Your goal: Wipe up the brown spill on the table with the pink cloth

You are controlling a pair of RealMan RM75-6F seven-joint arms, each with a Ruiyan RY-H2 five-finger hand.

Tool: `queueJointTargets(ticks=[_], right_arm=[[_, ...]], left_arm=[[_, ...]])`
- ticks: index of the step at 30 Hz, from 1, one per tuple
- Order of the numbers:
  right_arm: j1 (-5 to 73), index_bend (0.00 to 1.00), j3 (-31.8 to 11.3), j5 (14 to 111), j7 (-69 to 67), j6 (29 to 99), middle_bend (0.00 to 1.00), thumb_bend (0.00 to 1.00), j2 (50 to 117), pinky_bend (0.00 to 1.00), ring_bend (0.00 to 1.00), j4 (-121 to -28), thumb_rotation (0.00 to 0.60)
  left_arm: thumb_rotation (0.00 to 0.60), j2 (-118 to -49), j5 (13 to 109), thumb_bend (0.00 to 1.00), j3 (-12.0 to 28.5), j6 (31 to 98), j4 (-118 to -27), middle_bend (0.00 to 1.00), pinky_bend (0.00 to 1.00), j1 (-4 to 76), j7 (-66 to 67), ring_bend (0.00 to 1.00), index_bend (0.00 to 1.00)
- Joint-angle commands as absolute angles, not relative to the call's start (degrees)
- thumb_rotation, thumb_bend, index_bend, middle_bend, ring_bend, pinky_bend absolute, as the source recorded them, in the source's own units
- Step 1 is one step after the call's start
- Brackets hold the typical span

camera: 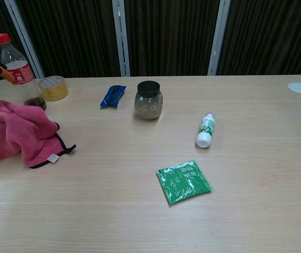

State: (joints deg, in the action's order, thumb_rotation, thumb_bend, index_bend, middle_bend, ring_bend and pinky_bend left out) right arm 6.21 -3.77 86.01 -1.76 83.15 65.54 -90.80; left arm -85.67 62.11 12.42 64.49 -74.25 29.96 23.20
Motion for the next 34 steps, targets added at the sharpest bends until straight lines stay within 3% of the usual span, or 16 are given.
queueJointTargets(ticks=[1,9,13,20,34], right_arm=[[6.24,0.00,-3.76,85.94,-1.89,83.02,0.00,0.00,65.50,0.03,0.00,-90.78,0.600],[6.30,0.00,-3.62,86.12,-1.77,82.84,0.00,0.00,65.40,0.03,0.00,-90.81,0.600],[6.27,0.00,-3.58,86.56,-1.08,83.27,0.00,0.00,65.65,0.03,0.00,-90.77,0.600],[6.31,0.00,-3.43,86.47,0.29,83.03,0.00,0.00,65.77,0.03,0.00,-90.93,0.600],[6.31,0.00,-3.00,87.95,0.91,83.68,0.00,0.00,65.68,0.03,0.00,-90.52,0.600]], left_arm=[[0.600,-84.13,62.99,0.03,12.04,64.74,-76.36,0.00,0.11,29.23,21.05,0.00,0.12],[0.600,-78.30,65.80,0.02,10.57,68.09,-84.27,0.00,0.07,25.54,16.31,0.00,0.11],[0.600,-71.82,71.16,0.02,8.44,74.42,-91.10,0.00,0.05,20.54,11.21,0.00,0.10],[0.600,-65.68,77.88,0.00,4.06,83.71,-93.64,0.00,0.00,13.34,9.60,0.00,0.00],[0.600,-65.77,83.47,0.00,0.22,90.78,-90.81,0.00,0.00,6.05,5.56,0.00,0.00]])
